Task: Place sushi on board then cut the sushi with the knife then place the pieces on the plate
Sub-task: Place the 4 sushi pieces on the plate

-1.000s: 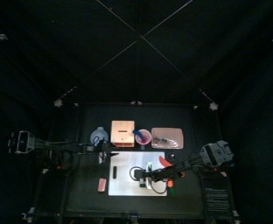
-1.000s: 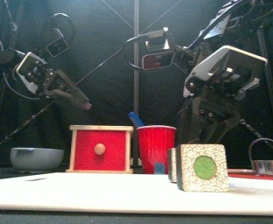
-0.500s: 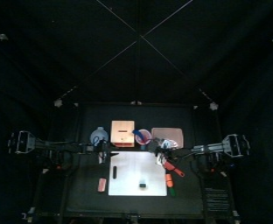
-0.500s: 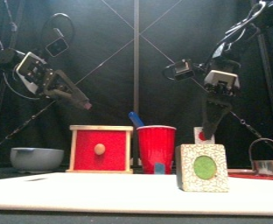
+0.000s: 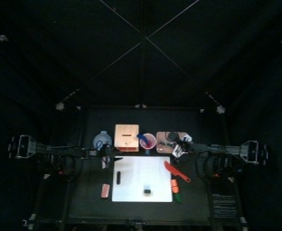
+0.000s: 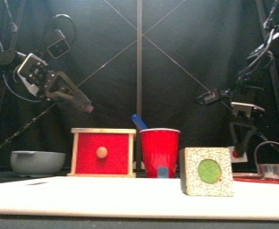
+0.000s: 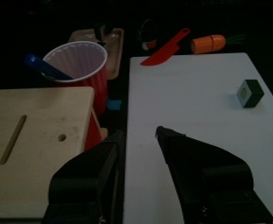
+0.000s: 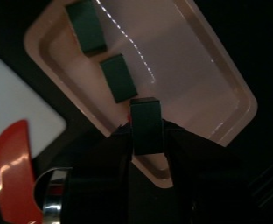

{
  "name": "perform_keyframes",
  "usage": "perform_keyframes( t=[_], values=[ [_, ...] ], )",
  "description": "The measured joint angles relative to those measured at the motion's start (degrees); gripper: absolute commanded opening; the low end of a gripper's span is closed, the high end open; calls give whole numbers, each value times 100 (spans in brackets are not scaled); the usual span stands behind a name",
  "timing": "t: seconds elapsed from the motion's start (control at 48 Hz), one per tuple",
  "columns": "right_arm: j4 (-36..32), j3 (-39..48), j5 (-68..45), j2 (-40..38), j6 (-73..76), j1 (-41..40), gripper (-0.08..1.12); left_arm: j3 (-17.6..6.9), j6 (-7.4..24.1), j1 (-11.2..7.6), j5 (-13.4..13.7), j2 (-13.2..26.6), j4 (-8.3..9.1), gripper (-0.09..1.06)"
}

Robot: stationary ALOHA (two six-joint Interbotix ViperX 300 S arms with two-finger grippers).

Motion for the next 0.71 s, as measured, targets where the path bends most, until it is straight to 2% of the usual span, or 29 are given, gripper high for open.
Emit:
perform_keyframes(
  t=[0.333,0.604,0.708],
  values=[
    [308,492,-870,0,9,-457,62,0,18,0,0,0,0,76],
    [387,598,-1072,0,9,-633,76,0,18,0,0,0,0,76],
    [369,598,-1081,-9,-18,-642,78,9,18,9,0,0,0,76]
  ],
)
